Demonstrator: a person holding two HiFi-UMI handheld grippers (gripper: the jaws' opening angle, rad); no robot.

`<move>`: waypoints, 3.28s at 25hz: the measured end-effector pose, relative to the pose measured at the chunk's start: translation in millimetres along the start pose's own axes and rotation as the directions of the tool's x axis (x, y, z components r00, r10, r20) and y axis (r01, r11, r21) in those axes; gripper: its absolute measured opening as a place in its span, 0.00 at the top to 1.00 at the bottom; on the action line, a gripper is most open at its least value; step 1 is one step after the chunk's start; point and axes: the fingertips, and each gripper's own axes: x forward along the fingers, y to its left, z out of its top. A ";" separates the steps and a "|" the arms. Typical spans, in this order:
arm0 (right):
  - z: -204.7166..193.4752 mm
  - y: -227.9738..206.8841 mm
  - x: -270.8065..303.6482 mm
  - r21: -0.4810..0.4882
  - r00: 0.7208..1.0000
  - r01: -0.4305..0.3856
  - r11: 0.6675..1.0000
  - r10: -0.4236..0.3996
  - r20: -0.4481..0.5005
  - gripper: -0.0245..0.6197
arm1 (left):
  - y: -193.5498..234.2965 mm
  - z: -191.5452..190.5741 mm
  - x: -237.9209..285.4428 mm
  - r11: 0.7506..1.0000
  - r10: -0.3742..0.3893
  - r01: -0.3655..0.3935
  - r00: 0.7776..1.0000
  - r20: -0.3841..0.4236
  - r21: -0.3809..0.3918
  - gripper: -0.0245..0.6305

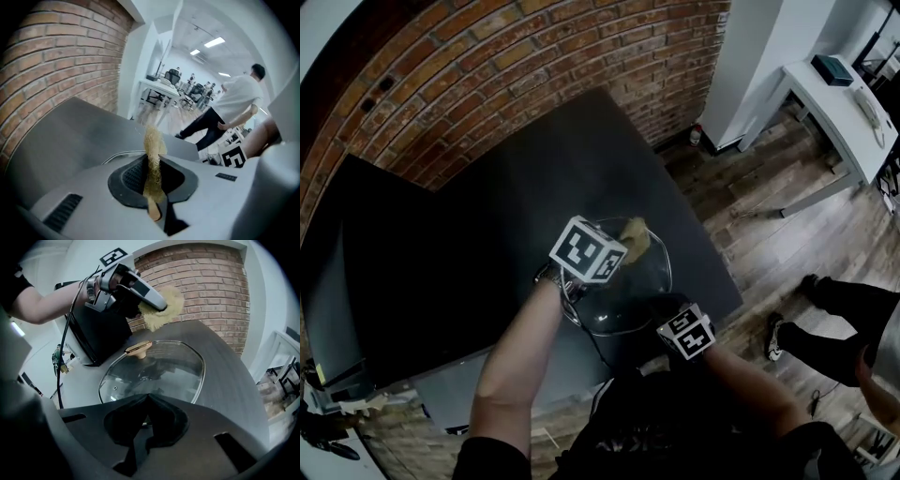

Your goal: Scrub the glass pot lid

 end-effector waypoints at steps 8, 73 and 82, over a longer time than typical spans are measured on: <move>1.9 0.7 -1.2 -0.029 1.000 -0.001 1.000 0.002 0.008 0.93 | -66.9 -31.0 73.5 0.946 -0.124 0.229 0.910 -0.395 0.230 0.87; 3.8 -0.3 0.3 -0.020 1.000 -0.015 1.000 0.015 0.016 0.93 | 71.0 -48.8 76.6 0.869 -0.148 0.059 0.979 -0.143 -0.491 0.87; 5.1 1.1 3.6 -0.016 1.000 -0.002 1.000 0.002 0.018 0.93 | 97.5 -70.6 51.2 0.808 -0.011 0.001 1.000 -0.014 -0.590 0.87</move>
